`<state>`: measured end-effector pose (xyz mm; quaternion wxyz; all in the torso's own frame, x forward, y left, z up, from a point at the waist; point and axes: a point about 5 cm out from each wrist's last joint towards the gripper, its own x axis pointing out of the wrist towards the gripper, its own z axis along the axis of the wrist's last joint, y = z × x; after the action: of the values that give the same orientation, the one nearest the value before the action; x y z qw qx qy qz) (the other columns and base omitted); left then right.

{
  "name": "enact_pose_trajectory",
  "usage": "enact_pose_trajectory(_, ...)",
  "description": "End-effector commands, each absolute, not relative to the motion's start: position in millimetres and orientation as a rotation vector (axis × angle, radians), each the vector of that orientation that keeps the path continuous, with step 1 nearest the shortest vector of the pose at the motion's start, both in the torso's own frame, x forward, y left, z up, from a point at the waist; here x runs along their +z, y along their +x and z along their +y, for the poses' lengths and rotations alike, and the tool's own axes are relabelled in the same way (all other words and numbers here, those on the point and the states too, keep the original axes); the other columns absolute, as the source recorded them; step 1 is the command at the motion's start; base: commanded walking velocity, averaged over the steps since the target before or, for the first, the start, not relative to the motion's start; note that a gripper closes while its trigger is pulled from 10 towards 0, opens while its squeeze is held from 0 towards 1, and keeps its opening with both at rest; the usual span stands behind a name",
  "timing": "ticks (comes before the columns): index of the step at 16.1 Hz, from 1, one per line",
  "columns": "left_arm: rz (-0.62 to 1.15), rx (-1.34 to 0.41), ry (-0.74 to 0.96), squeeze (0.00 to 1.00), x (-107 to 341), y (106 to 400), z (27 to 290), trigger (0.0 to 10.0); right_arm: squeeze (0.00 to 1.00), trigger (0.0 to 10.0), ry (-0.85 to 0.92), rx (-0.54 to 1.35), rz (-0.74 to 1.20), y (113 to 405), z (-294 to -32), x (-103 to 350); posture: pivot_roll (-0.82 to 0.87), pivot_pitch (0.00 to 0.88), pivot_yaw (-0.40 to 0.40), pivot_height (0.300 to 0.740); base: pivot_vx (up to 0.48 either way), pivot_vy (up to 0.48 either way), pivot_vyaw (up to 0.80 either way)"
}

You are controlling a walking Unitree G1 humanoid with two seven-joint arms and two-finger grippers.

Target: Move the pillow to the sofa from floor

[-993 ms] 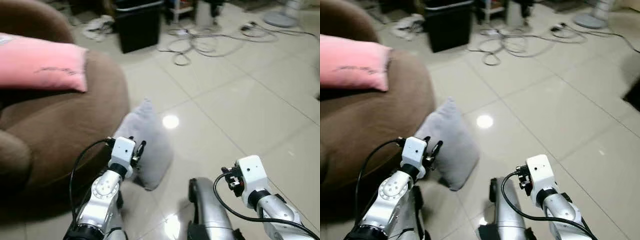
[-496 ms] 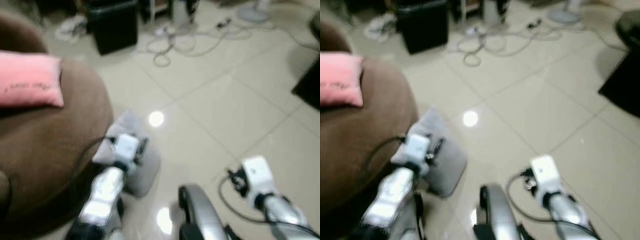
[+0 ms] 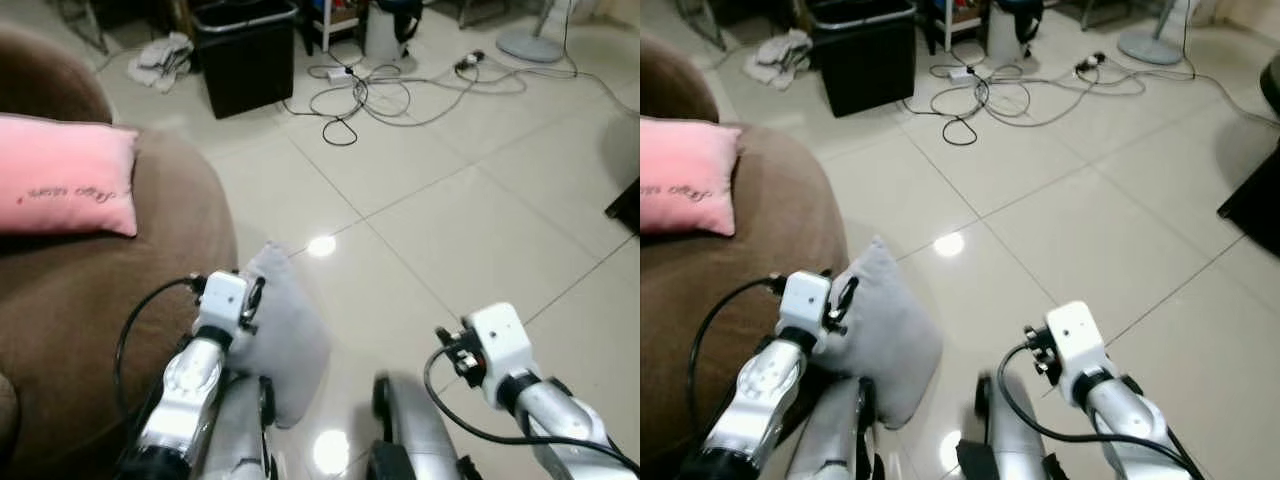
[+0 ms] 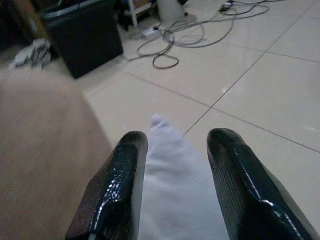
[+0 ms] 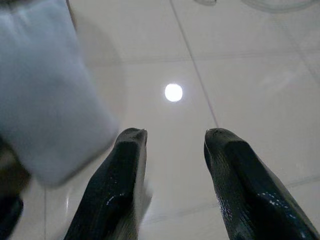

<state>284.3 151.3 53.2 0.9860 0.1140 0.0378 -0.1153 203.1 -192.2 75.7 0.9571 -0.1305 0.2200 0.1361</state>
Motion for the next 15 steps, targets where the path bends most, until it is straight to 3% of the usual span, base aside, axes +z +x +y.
enact_pose_trajectory(1, 0.139, -0.239, 0.247, 0.0, 39.0, 276.7, 147.6, 10.0, 0.0, 10.0, -0.264, 0.256, 0.472, 200.4, -199.0, 73.1, -0.15, 0.122, -0.013, 0.532, 0.0, 0.0, 0.0)
enact_pose_trajectory(6, 0.299, -0.21, 0.269, 0.0, 17.6, 277.2, 161.2, 10.0, 0.0, 10.0, -0.265, 0.3, 0.471, 199.9, -194.7, 72.1, -0.16, 0.109, -0.016, 0.532, 0.0, 0.0, 0.0)
enact_pose_trajectory(7, 0.328, -0.22, 0.25, 1.0, 14.3, 278.3, 161.4, 10.0, 0.0, 10.0, -0.272, 0.308, 0.47, 200.1, -194.6, 72.9, -0.16, 0.109, -0.018, 0.532, 0.0, 0.0, 0.0)
enact_pose_trajectory(15, 0.42, -0.038, 0.369, 1.0, 10.0, 300.1, 185.0, 10.0, 0.0, 10.0, -0.301, 0.426, 0.464, 192.4, -192.7, 84.3, -0.22, 0.123, -0.057, 0.532, 0.0, 0.0, 0.0)
